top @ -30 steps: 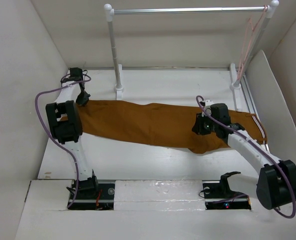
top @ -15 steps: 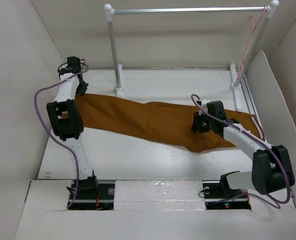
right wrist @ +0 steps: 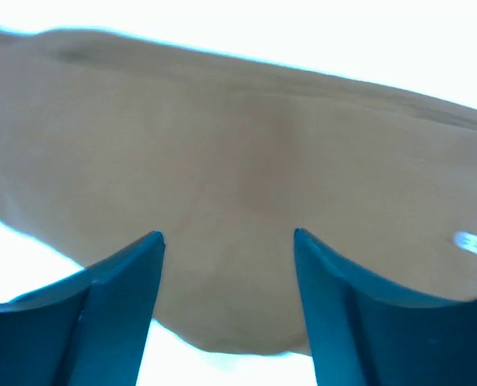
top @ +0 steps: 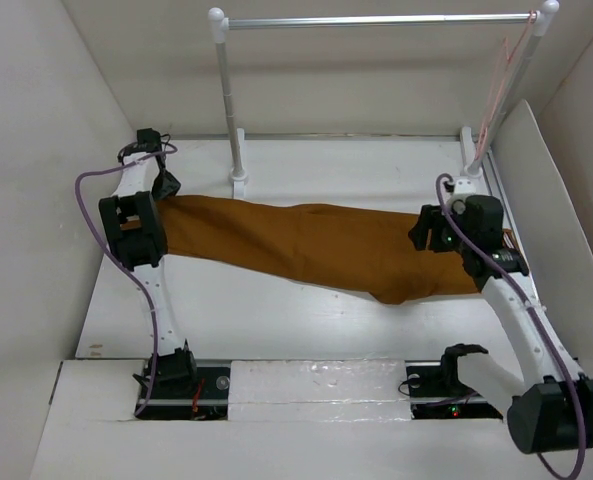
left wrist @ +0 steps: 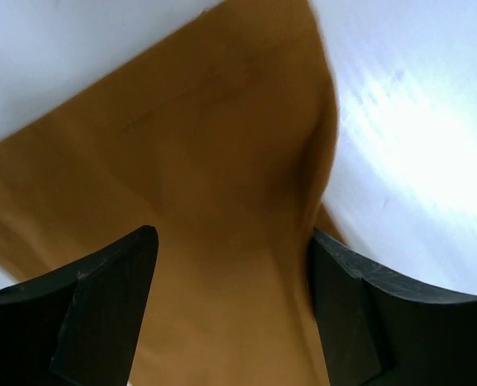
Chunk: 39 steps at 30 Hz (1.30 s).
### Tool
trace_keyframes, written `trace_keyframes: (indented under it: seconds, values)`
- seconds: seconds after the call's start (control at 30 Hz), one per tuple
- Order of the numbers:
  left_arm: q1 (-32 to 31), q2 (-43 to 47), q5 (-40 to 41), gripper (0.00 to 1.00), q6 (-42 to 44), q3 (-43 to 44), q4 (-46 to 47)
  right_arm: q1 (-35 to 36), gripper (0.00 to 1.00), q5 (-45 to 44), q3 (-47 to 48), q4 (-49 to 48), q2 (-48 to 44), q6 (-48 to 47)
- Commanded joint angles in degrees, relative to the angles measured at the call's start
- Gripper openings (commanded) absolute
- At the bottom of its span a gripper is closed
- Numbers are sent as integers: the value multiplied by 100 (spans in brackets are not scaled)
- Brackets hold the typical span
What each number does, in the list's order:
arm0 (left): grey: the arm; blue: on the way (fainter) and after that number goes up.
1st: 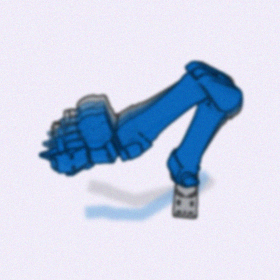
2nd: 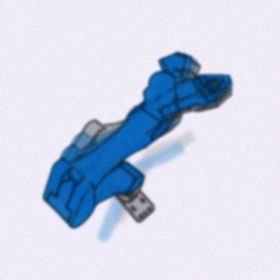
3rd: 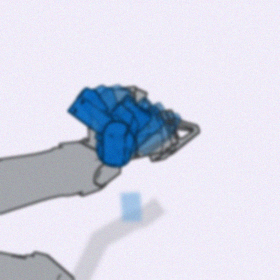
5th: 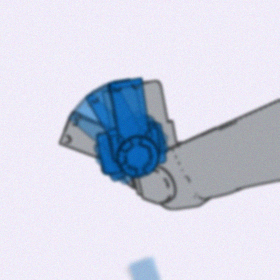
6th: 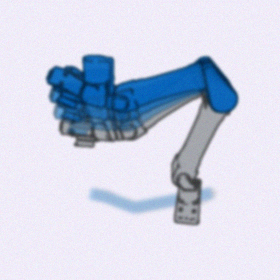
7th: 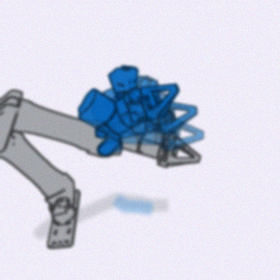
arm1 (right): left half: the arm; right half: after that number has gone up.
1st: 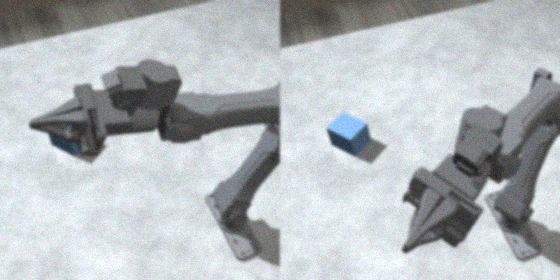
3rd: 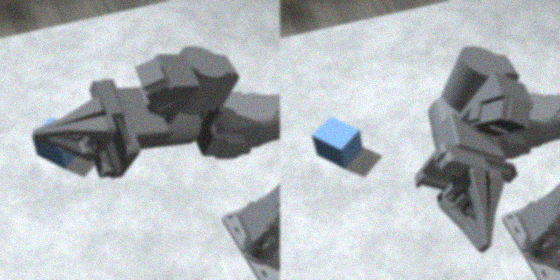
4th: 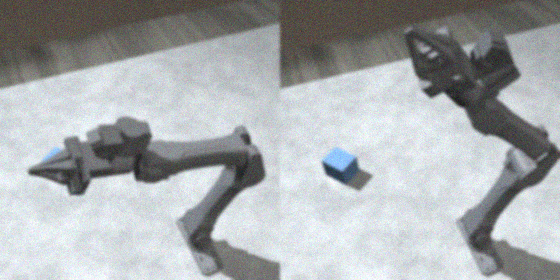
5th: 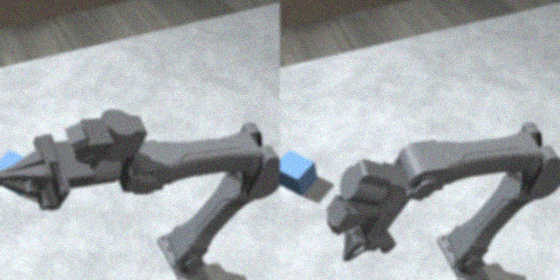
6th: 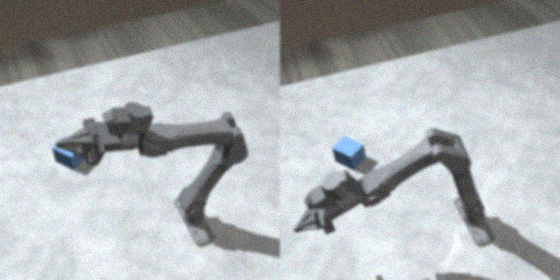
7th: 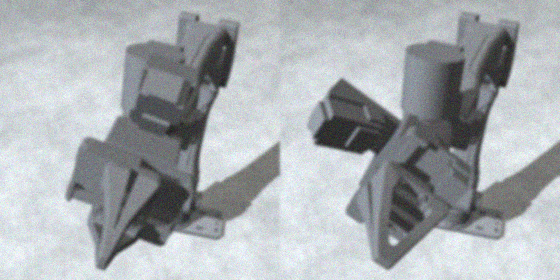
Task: Place the trousers on the hanger
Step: Fold the trousers at the center of the board.
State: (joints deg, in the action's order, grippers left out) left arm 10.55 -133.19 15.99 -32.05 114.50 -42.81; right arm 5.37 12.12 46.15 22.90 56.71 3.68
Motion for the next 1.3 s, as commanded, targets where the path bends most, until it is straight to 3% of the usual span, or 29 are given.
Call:
trace_keyframes:
  seconds: [0.0, 0.2, 0.37, 0.47, 0.5, 0.57, 0.6, 0.7, 0.77, 0.9, 1.07, 1.27]
  values:
    - [9, 1265, -86, 69, -3, -400, 105, -866, 73, -114, 228, 295, -466, 53]
    - [-859, 2347, 210, 71, 129, -1076, 544, -2485, 80, 1238, 26, 345, -363, 177]
    - [-1116, 2919, 466, 72, 112, -1999, 914, -2549, 80, 548, -9, 576, -581, 237]
    - [-1265, 3271, 668, 72, 76, -2387, 1081, -2855, 79, 572, -167, 461, -408, 378]
    - [-1396, 3542, 634, 72, 76, -2519, 1151, -2918, 75, 572, -237, 461, -328, 448]
    - [-1659, 3773, 416, 69, 155, -2897, 1423, -2918, 56, 994, -518, -476, -48, 668]
    - [-2105, 3913, 370, 66, 164, -2976, 1468, -2971, 42, 1046, -624, -1071, 76, 738]
    - [-3038, 3766, 2, 65, 24, -3275, 1582, -2971, 17, 950, -835, -1715, 750, 748]
    - [-3760, 3485, -313, 65, -194, -3364, 1652, -3085, 14, 959, -871, -1911, 1139, 800]
    - [-3648, 2677, -1220, 65, -600, -3767, 2047, -3436, 12, 827, -915, -1746, 1948, 713]
    - [-2604, 2639, -1851, 65, -601, -4768, 2478, -4252, 13, 870, -1239, -1525, 2292, 204]
    - [-2136, 3070, -1924, 65, -381, -5473, 2602, -4826, 56, 1925, -1074, -1289, 1776, -298]
